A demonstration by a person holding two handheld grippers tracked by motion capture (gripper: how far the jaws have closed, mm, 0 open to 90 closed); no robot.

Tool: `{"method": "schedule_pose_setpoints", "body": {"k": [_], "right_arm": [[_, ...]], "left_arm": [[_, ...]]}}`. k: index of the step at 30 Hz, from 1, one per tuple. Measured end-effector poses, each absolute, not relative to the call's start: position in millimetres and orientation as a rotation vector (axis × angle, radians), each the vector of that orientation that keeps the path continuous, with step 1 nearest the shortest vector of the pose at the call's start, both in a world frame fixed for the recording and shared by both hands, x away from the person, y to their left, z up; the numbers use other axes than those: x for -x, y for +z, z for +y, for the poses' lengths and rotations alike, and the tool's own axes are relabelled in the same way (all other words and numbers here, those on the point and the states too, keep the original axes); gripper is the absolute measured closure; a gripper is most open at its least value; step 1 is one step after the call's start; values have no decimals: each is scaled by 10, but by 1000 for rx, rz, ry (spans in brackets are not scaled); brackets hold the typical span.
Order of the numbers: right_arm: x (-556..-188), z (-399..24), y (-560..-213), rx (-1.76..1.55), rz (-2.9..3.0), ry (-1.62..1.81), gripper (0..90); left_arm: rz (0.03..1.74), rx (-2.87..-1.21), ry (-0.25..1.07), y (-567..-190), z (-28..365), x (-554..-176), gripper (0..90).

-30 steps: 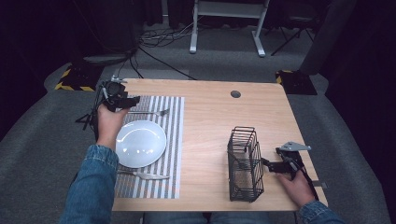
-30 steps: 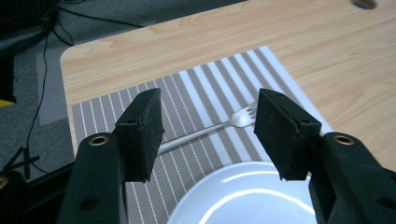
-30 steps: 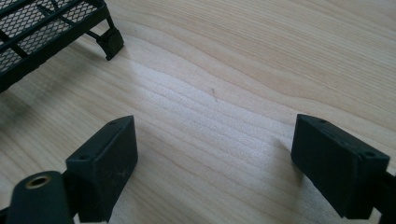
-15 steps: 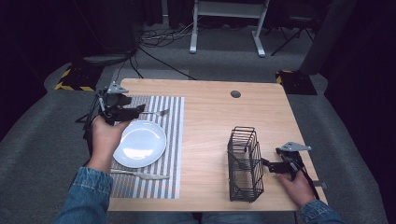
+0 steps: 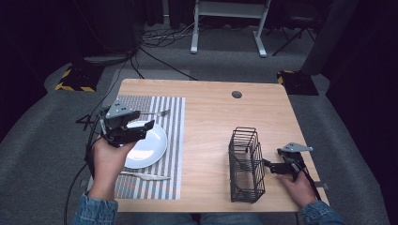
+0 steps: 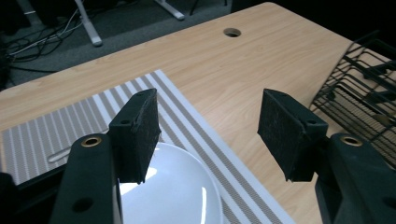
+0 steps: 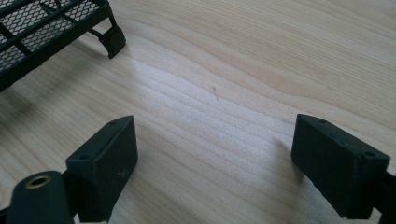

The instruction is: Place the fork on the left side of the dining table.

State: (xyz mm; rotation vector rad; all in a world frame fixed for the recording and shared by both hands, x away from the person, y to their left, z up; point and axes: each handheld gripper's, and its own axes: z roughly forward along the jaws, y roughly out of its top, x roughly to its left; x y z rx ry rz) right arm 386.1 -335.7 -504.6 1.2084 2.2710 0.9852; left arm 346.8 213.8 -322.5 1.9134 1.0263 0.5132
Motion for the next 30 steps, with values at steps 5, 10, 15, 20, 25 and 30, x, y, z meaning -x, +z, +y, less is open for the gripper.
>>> {"method": "schedule_pose_setpoints", "body": {"k": [5,10,15,20,25,30], "right_arm": [[-3861,-3357,-5046,-1208,2271,985,145],[-3861,-3357,-5046,-1208,2271,985,146],[-3861,-3360,-5046,-1206,2273,987,146],[-3862,-3360,-5046,-1206,2273,987,146],[-3862,-3362,-5046,-1203,2274,988,147],[-3861,-3364,-5046,-1203,2276,988,147]], "left_arm": [[988,-1914,519,-3328,2015,-3293,378],[970,-1887,474,-3479,1942,-3285,378],[935,-1930,454,-3682,1746,-3254,377],[904,-1956,391,-3911,1562,-3235,363],[879,-1975,345,-4184,1368,-3227,361],[857,-2050,338,-4455,1175,-3262,353]]}}
